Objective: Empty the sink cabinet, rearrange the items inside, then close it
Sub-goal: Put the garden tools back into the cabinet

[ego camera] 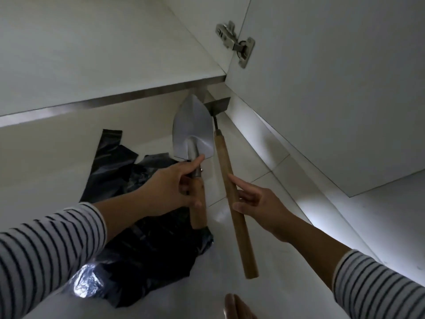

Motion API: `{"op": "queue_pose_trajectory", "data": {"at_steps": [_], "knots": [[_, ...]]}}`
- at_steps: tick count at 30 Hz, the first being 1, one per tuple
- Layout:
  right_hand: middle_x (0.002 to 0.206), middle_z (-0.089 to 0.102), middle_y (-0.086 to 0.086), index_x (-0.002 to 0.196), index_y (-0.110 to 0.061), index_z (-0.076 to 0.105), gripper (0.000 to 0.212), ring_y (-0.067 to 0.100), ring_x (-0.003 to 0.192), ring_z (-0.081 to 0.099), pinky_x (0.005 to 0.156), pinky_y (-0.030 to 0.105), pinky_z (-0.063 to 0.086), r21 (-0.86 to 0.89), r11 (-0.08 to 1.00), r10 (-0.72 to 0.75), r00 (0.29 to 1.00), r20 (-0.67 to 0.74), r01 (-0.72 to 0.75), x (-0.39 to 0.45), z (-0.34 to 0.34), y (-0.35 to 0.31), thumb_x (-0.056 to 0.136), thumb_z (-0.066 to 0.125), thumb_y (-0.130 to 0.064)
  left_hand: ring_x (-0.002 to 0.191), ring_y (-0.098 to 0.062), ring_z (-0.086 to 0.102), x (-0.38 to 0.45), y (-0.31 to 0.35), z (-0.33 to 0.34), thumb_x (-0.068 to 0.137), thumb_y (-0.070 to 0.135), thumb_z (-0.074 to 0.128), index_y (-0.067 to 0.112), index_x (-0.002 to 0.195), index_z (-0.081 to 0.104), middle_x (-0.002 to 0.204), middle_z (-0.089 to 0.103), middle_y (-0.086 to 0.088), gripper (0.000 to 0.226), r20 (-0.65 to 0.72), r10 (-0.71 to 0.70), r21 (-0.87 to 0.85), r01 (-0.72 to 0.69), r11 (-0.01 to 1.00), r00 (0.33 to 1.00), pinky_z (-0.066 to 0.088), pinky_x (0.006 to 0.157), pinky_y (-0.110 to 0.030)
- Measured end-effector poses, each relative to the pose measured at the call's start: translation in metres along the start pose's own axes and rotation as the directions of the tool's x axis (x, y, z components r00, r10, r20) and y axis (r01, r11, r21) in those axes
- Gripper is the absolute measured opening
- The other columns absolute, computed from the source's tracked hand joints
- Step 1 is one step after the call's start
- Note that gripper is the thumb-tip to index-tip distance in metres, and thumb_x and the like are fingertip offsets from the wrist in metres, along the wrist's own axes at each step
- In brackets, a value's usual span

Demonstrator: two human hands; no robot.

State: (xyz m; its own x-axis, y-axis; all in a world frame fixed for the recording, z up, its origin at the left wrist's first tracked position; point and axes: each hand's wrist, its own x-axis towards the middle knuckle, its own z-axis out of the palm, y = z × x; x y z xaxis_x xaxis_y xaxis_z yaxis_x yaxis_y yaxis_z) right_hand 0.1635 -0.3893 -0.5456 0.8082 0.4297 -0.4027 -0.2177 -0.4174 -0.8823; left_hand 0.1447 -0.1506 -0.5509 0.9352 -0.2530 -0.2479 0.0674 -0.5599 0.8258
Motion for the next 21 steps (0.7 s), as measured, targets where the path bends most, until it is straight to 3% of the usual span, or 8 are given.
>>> {"op": "queue_pose_trajectory", "data": {"at_steps": [6, 8, 12, 14, 17, 21], "knots": [[0.114, 0.068, 0.006, 0.131, -0.037, 0.047, 0.063, 0.017, 0.105, 0.064, 0.083, 0.019, 0.052, 0.052, 0.993, -0.106, 0.994, 0.017, 0.105, -0.001, 0.037, -0.073, 0.085, 0.059, 0.005, 0.095, 0.01, 0.056, -0.041, 0.015, -0.094, 0.065, 0.024, 0.083, 0.054, 0.139, 0.017, 0.118, 0.051, 0.021, 0.104, -0.086, 0.034, 0.019, -0.033, 0.999, 0.996, 0.038, 0.07, 0.006], [0.114, 0.068, 0.006, 0.131, -0.037, 0.047, 0.063, 0.016, 0.106, 0.064, 0.083, 0.019, 0.052, 0.048, 0.99, -0.136, 0.991, 0.012, 0.135, 0.011, 0.042, -0.104, 0.085, 0.059, 0.005, 0.096, 0.005, 0.06, -0.044, 0.02, -0.126, 0.064, 0.022, 0.082, 0.051, 0.14, 0.018, 0.119, 0.055, 0.016, 0.104, -0.126, 0.044, -0.005, -0.045, 0.999, 0.991, 0.043, 0.071, 0.001], [0.118, 0.064, 0.008, 0.134, -0.033, 0.046, 0.062, 0.017, 0.106, 0.063, 0.085, 0.021, 0.053, 0.018, 0.981, -0.193, 0.981, 0.012, 0.192, 0.057, 0.042, -0.166, 0.086, 0.058, 0.004, 0.104, -0.006, 0.06, -0.037, 0.03, -0.187, 0.067, 0.024, 0.08, 0.044, 0.143, 0.019, 0.123, 0.058, 0.011, 0.099, -0.216, 0.071, 0.005, -0.071, 0.997, 0.974, 0.047, 0.095, -0.029], [0.113, 0.065, 0.007, 0.137, -0.027, 0.045, 0.062, 0.017, 0.099, 0.064, 0.082, 0.022, 0.055, -0.006, 0.98, -0.201, 0.98, -0.001, 0.201, 0.09, 0.037, -0.194, 0.086, 0.057, 0.006, 0.106, -0.01, 0.058, -0.022, 0.031, -0.211, 0.068, 0.024, 0.079, 0.038, 0.145, 0.02, 0.128, 0.054, 0.009, 0.097, -0.262, 0.077, 0.023, -0.073, 0.997, 0.962, 0.045, 0.096, -0.032], [0.119, 0.062, 0.018, 0.136, -0.024, 0.046, 0.06, 0.029, 0.11, 0.06, 0.085, 0.026, 0.055, -0.043, 0.98, -0.194, 0.981, -0.006, 0.194, 0.15, 0.026, -0.229, 0.085, 0.058, 0.006, 0.105, -0.013, 0.059, 0.016, 0.022, -0.238, 0.071, 0.019, 0.078, 0.03, 0.146, 0.021, 0.134, 0.049, 0.006, 0.095, -0.317, 0.045, -0.007, -0.05, 0.999, 0.947, 0.042, 0.09, -0.028], [0.118, 0.061, 0.014, 0.136, -0.022, 0.047, 0.056, 0.026, 0.105, 0.061, 0.074, 0.024, 0.057, -0.092, 0.987, -0.128, 0.992, 0.008, 0.128, 0.231, 0.008, -0.259, 0.088, 0.056, 0.005, 0.112, -0.019, 0.055, 0.083, 0.001, -0.258, 0.07, 0.017, 0.077, 0.027, 0.147, 0.021, 0.142, 0.04, 0.002, 0.096, -0.347, -0.038, -0.07, 0.015, 0.997, 0.937, 0.041, 0.095, -0.033]]}}
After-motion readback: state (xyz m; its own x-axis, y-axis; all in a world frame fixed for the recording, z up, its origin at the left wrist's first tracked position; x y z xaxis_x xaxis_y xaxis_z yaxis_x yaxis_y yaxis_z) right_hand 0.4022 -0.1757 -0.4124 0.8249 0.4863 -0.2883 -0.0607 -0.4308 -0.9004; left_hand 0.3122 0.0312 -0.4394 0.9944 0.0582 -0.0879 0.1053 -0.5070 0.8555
